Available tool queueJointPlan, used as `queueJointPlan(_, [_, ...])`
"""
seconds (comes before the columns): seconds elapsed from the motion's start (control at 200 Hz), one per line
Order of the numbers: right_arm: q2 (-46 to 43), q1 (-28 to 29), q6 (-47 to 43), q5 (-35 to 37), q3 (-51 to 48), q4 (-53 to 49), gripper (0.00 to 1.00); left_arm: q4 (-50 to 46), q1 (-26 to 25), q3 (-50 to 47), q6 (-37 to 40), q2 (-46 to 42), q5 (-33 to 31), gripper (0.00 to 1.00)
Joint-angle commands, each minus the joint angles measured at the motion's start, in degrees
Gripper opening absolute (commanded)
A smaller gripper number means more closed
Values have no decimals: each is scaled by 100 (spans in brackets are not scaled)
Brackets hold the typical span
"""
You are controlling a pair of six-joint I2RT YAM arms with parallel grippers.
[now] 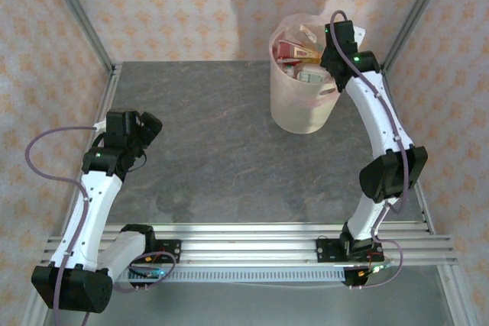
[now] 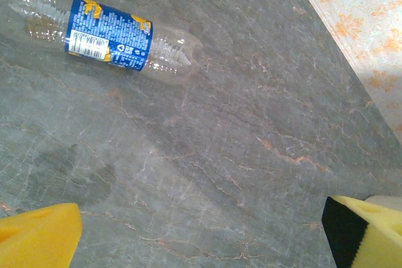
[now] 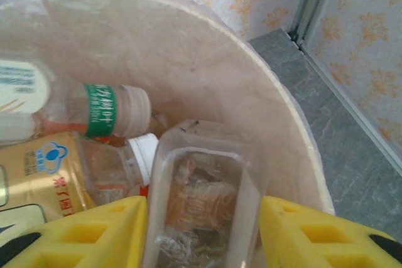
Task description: Put the plastic bottles in the bin
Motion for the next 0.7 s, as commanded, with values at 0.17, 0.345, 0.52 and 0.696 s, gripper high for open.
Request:
queueJointPlan(0.17, [-172, -13, -185, -181, 245, -247, 56, -83, 65, 287, -27, 23, -185, 100])
queueJointPlan(0.345, [-286, -15, -347, -459, 684, -550, 66, -346, 89, 599, 22, 230, -419, 100])
queueJointPlan(0.52, [-608, -6, -443, -829, 808, -676, 84, -622, 315, 919, 0, 690, -310, 100])
queueJointPlan(0.696, [-1139, 1, -455, -1269, 348, -563, 99, -613, 856, 840, -246, 922, -128, 100])
